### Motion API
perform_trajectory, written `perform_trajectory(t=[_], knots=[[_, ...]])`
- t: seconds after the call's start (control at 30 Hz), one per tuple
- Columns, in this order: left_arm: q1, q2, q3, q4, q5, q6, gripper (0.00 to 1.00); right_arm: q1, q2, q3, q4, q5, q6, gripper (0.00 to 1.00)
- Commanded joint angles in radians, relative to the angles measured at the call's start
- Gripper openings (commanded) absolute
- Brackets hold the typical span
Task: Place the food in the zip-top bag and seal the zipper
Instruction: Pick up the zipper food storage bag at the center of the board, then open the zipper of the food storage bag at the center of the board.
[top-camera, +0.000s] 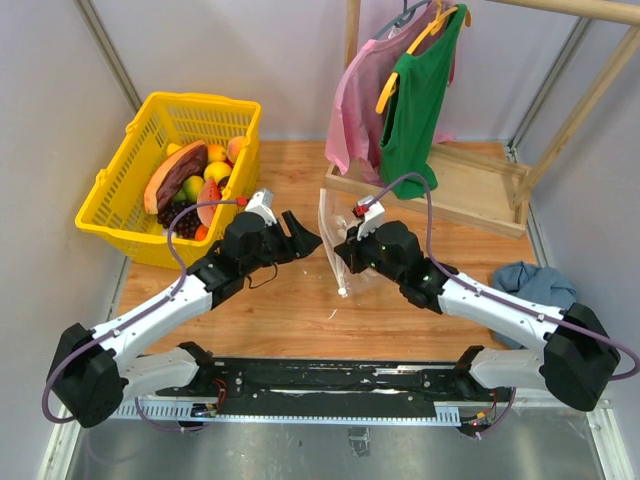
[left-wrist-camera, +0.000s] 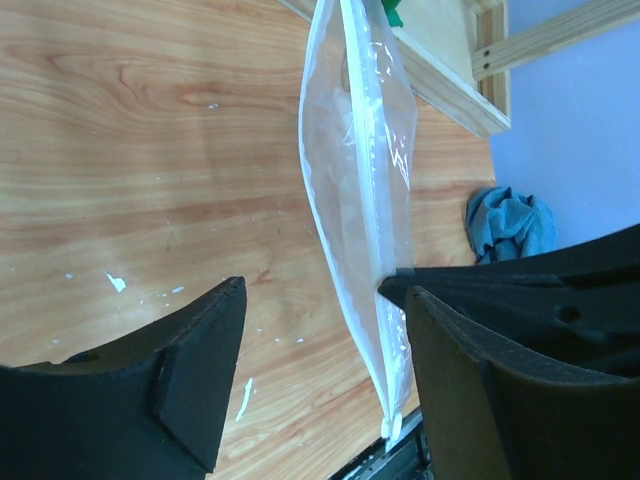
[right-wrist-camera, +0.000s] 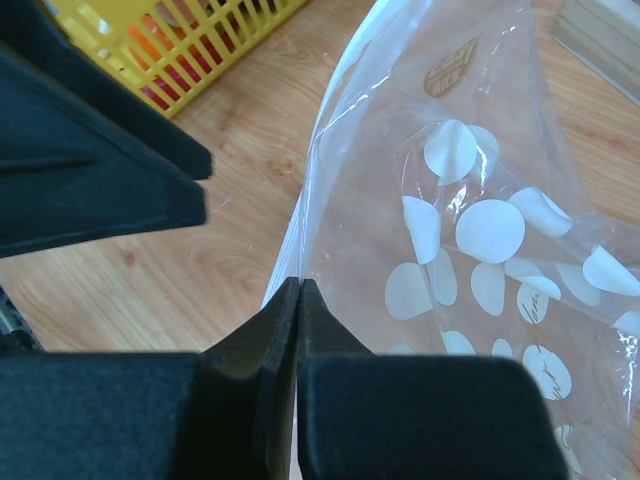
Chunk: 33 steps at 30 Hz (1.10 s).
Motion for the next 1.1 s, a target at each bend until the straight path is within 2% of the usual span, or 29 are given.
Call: perform_trajectory(t=[0.0, 0.5, 0.6, 0.7, 0.77, 0.8, 1.07], knots=[[-0.021, 0.046, -0.005, 0.095, 0.018, -0.055, 0.68, 0.014, -0.028, -0.023, 0.082, -0.080, -0.011, 0.01], [-0.032, 0.100, 0.002, 0.094, -0.028, -0.057, 0.45, 0.015, -0.043, -0.020, 0.116, -0.197, 0.001, 0.01], [-0.038, 0.106, -0.002, 0.111, -0.027, -0.061, 0.36, 0.015, -0.043, -0.017, 0.119, -0.220, -0.003, 0.01], [-0.041, 0.099, -0.004, 0.118, -0.039, -0.058, 0.19, 0.015, -0.042, -0.009, 0.093, -0.195, -0.010, 0.01], [-0.049, 0.084, 0.002, 0.106, -0.060, -0.050, 0.05, 0.017, -0.042, 0.004, 0.050, -0.151, -0.013, 0.09], [-0.057, 0.073, 0.006, 0.093, -0.082, -0.046, 0.01, 0.017, -0.042, 0.011, 0.028, -0.127, -0.020, 0.13], [-0.177, 0.026, 0.066, -0.003, -0.269, -0.039, 0.00, 0.091, -0.038, 0.088, -0.088, 0.051, -0.085, 0.48]])
